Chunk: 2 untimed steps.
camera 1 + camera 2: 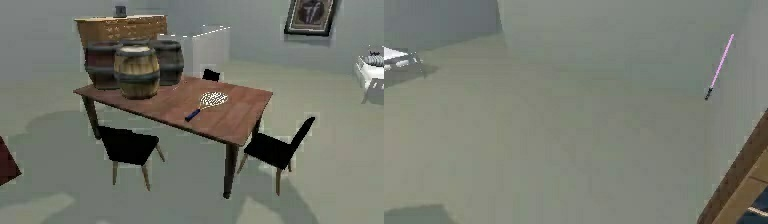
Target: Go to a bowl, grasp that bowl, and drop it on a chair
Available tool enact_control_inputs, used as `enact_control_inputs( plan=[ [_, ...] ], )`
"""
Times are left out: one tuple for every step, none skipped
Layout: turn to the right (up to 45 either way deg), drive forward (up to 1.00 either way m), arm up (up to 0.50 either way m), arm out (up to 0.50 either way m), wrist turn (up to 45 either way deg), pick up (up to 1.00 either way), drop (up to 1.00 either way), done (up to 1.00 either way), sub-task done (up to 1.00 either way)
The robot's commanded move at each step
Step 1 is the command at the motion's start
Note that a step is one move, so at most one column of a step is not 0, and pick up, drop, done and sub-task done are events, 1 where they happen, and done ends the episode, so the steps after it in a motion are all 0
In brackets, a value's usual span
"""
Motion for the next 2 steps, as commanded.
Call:
enact_control_inputs(
  plan=[
    [-45.0,0.0,0.0,0.0,0.0,0.0,0.0,0.0,0.0],
    [-45.0,0.0,0.0,0.0,0.0,0.0,0.0,0.0,0.0]
  ],
)
